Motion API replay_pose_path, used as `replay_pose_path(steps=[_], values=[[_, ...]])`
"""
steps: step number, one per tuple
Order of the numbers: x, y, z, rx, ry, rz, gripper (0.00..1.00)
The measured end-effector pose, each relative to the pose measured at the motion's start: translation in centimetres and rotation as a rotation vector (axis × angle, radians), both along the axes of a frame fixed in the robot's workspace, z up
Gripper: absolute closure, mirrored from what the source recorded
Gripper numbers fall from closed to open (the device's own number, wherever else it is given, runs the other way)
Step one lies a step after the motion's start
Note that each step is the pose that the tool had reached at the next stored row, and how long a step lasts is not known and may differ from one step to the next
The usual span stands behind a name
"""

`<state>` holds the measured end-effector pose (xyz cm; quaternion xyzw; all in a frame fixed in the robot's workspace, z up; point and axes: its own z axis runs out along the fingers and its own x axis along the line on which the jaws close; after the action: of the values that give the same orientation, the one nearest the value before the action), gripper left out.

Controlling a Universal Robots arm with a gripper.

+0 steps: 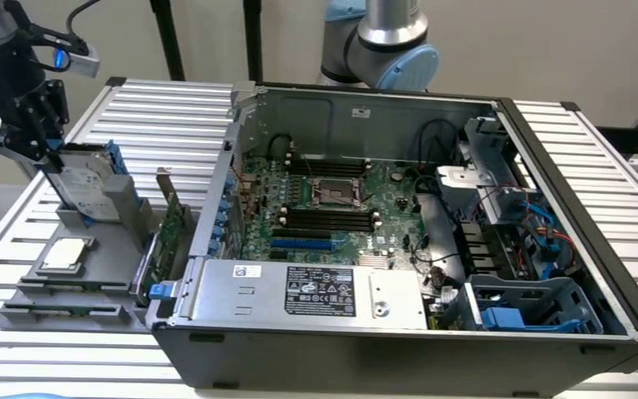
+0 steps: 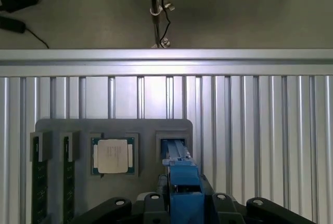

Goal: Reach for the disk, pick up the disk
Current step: 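Pick up the disk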

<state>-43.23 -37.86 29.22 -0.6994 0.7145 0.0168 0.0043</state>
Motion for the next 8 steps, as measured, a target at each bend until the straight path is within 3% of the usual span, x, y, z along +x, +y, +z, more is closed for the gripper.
replay_pose_path(steps=[8], values=[[-0.02, -0.01, 0.0, 0.0015, -0.0114, 0.0, 0.67]])
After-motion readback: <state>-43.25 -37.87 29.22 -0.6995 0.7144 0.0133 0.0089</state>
